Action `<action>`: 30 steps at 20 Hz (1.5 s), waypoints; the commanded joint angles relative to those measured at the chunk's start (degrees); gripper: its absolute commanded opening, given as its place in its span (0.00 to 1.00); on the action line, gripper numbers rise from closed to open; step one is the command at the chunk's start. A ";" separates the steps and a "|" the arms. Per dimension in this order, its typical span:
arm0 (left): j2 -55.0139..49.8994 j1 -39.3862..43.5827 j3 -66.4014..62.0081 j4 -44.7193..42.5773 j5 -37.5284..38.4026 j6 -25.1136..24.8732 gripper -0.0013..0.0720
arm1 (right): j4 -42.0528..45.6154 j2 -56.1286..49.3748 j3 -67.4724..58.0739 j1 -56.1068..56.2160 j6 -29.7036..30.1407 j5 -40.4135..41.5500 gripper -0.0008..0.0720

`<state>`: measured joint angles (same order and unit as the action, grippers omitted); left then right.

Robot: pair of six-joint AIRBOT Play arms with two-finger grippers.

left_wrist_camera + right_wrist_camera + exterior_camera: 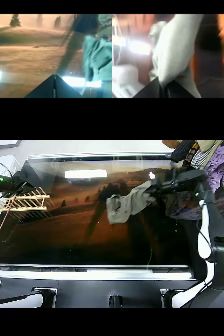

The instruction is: Fold the clothes and pants, and hang the long-sleeved shirts on hangers.

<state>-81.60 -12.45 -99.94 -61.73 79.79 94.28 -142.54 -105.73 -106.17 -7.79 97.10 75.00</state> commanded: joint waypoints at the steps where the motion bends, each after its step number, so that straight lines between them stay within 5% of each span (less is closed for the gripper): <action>1: 0.00 0.02 0.00 0.00 0.83 0.00 0.04 | 0.28 0.26 -7.10 -5.57 -4.83 -2.03 0.04; 18: 0.00 0.02 0.00 0.00 0.83 0.24 0.04 | 2.97 1.40 -11.72 -26.40 -14.01 -17.31 0.04; 30: 0.02 0.02 -0.04 0.22 5.60 2.08 0.04 | 26.69 5.11 -11.65 -27.71 -21.35 0.63 0.04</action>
<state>-81.60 -12.45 -99.94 -61.58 83.81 95.57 -121.89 -101.06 -117.84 -35.44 79.33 68.79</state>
